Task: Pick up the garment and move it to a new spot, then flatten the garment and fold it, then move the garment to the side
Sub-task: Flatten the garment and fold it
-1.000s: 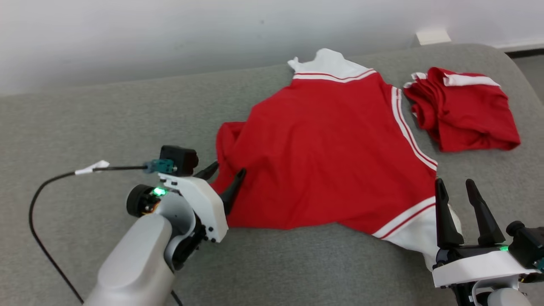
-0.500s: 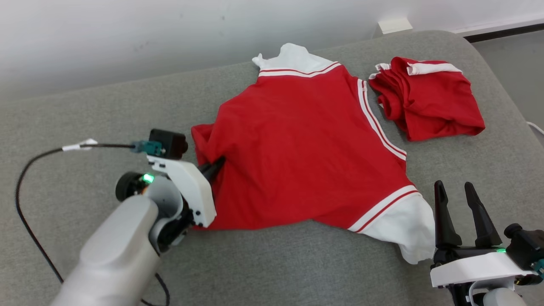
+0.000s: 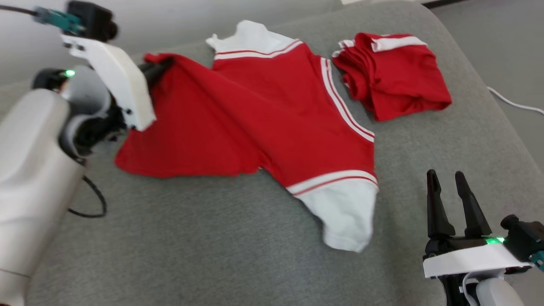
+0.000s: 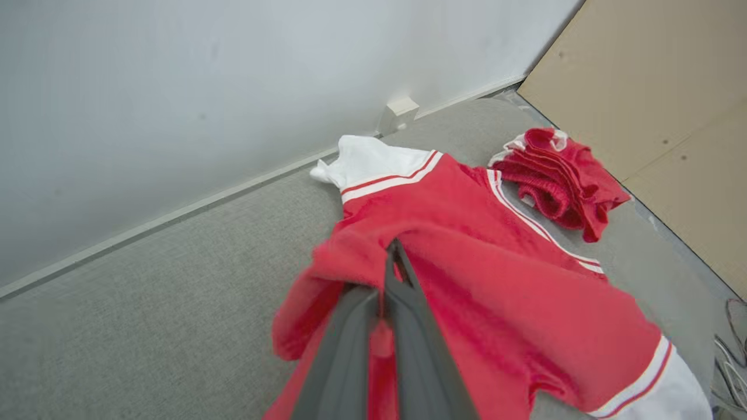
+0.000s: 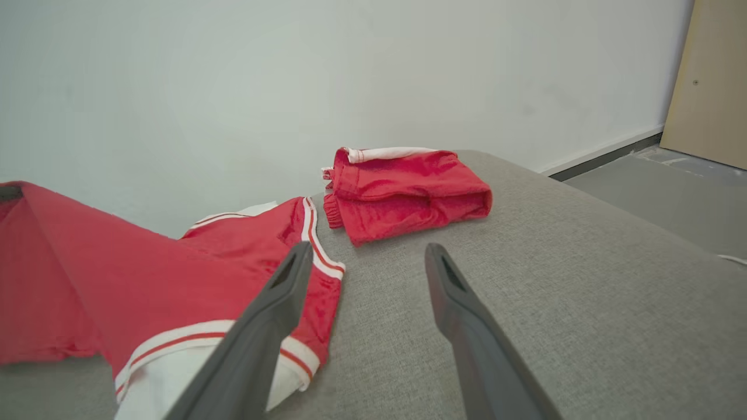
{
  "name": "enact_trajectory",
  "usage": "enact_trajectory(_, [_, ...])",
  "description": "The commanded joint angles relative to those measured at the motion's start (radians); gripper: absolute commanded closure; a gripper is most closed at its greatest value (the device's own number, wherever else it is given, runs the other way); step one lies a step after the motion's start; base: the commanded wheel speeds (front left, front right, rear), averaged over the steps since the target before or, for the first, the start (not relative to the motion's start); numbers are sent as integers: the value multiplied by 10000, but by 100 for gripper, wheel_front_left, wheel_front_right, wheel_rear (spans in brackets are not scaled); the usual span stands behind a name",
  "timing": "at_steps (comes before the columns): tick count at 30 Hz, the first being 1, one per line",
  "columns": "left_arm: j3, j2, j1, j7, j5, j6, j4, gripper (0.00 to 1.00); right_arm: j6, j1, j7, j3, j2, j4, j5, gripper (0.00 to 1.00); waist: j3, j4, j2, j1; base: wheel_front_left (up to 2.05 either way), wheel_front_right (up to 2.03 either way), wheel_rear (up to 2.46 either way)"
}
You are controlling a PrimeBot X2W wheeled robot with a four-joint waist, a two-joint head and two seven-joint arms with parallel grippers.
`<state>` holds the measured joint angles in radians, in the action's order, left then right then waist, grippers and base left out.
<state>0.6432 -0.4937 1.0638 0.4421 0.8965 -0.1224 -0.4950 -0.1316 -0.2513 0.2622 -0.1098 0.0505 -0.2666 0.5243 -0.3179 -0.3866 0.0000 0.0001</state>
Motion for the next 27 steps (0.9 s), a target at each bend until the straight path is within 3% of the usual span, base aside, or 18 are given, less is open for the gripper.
enact_trajectory(1, [-111,-239,385,-23,-140,75,-432,100,23,-208,25,-59,9,80,209,0,-531,-669,0,-1,0,0,0])
enact_trajectory(9, [-68,-240,1036,-776,-491,29,-1981,100,22,-381,27,-252,5,214,549,0,-933,-1356,0,-1,0,0,0])
enact_trajectory(10, [-35,-170,1048,-823,-424,7,-2173,84,22,-365,27,-271,7,203,547,0,-930,-1379,0,-1,0,0,0])
enact_trajectory(11, [22,-111,1052,-831,-366,-2,-2359,16,22,-366,27,-279,7,192,551,0,-911,-1387,0,-1,0,0,0])
enact_trajectory(12, [81,-80,1041,-856,-320,-33,-2486,0,22,-360,27,-279,8,182,542,0,-870,-1367,0,-1,0,0,0])
enact_trajectory(18, [657,39,875,-1155,2,-93,-2413,0,22,-205,28,-93,9,58,148,0,-287,-785,0,-1,0,0,0])
enact_trajectory(27, [1556,-552,67,-1167,1008,-92,-1795,0,22,-37,29,106,15,-39,-615,0,786,397,0,-1,0,0,0])
